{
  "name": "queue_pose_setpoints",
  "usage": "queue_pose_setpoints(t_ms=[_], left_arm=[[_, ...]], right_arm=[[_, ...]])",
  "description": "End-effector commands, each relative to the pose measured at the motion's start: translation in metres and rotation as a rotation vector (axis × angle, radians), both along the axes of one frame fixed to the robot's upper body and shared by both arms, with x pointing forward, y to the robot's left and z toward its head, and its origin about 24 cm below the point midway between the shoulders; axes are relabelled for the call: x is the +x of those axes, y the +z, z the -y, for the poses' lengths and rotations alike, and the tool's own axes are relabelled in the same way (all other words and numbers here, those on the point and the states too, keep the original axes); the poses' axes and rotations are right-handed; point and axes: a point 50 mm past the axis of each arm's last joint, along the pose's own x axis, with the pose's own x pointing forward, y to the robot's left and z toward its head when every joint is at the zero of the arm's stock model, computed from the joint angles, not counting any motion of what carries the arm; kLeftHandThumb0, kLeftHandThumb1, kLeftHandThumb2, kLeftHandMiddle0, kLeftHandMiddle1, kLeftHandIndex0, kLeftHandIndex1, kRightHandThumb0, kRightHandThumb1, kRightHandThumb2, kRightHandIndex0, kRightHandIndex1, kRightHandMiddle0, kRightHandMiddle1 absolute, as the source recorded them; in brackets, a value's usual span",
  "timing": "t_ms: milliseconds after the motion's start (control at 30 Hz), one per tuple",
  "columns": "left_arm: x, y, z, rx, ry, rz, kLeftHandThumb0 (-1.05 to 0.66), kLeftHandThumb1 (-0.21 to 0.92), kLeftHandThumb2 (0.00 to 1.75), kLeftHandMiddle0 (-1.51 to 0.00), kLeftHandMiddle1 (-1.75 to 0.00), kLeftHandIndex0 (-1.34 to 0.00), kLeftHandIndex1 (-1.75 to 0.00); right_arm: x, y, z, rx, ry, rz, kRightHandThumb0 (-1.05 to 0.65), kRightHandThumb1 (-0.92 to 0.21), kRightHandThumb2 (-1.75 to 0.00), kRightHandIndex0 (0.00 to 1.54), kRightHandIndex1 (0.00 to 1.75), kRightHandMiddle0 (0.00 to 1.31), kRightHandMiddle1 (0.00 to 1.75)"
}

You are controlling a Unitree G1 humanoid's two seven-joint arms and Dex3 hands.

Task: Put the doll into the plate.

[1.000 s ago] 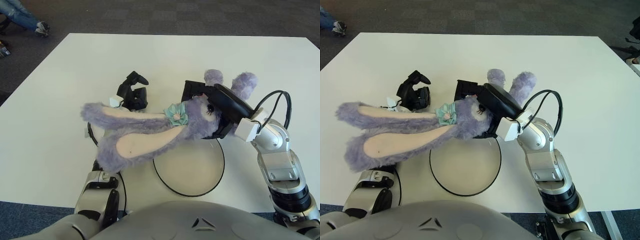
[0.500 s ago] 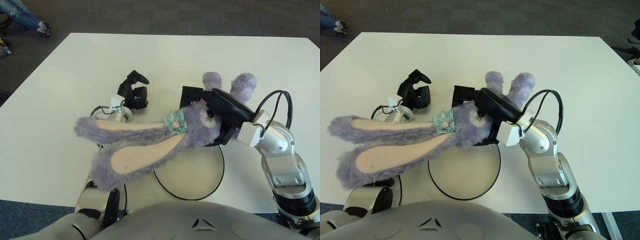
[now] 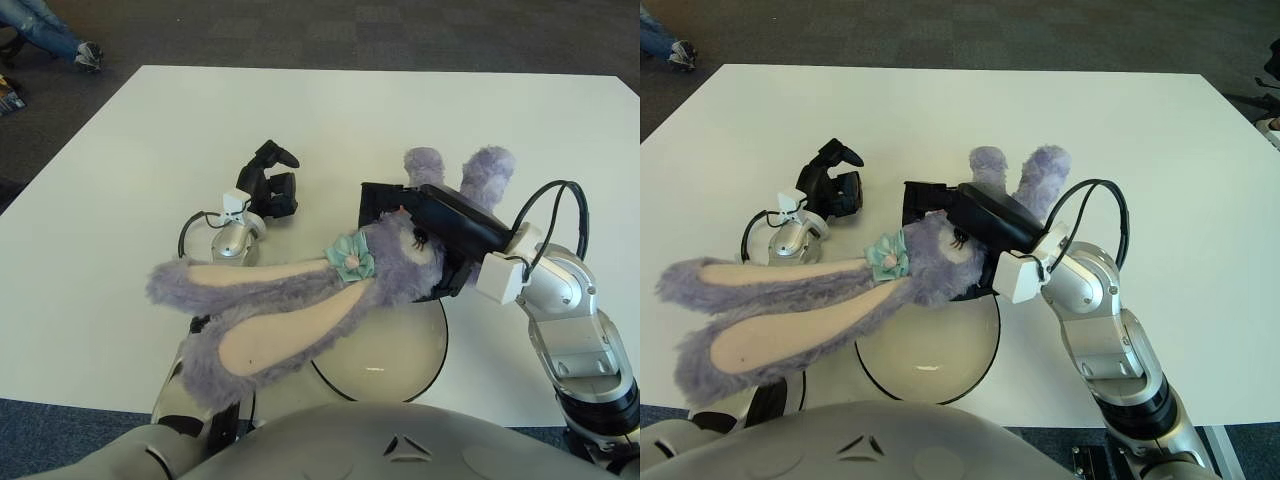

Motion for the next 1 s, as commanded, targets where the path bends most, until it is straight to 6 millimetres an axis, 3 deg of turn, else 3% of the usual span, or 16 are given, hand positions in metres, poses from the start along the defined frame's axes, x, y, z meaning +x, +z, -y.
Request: queue_pose_setpoints(t_ms=[0,967], left_arm=[[-0.006,-0.014,0.003,-0.023,0.01,-0.047,-0.44,0.45,1.14,-1.16,-1.75,-0.5,-1.75],[-0.001,-0.01,0.008,0.022,0.012,-0.042,-0.44,0.45,1.15,-1.11,-1.75,-0.51,-1.75]], right_arm=[[0.0,0.002,0.0,-0.025,0.023,0.025,0.0,-0.12,-1.51,0.75,1.75,0.6,1.63],[0.014,0.0,-0.006,-0.013,-0.014,0.127,0.0,-0.09,-1.59,0.78,1.75,0.56,1.74]])
